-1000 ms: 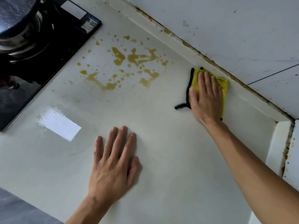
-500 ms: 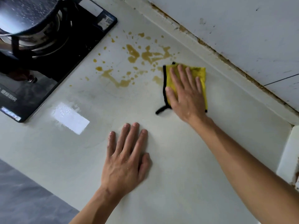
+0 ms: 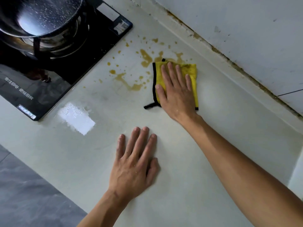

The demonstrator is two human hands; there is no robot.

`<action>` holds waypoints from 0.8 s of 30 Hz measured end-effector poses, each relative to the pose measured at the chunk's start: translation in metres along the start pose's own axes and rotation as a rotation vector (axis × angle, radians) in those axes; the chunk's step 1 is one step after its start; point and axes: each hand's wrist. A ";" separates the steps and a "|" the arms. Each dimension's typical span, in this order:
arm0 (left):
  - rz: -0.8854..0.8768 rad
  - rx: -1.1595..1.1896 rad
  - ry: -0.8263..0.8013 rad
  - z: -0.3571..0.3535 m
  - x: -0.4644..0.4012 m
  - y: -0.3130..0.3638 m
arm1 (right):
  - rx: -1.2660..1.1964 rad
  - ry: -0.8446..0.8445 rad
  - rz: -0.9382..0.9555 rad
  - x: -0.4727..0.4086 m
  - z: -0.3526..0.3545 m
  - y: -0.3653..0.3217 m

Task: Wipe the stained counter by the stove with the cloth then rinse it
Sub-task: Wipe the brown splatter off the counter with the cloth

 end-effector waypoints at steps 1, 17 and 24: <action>0.000 0.004 0.001 0.001 0.000 0.000 | -0.009 0.001 0.045 0.016 0.001 -0.001; 0.005 0.009 0.014 -0.002 0.001 0.001 | 0.022 -0.024 0.172 0.037 0.000 0.052; 0.008 0.007 0.013 -0.004 0.000 0.002 | 0.017 0.051 -0.176 -0.073 -0.009 0.033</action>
Point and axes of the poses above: each hand's wrist, its own x-axis away from the middle knuckle, its own z-axis out of the back of the hand, y = z × x, and after that the axes turned 10 degrees about y, right-handed
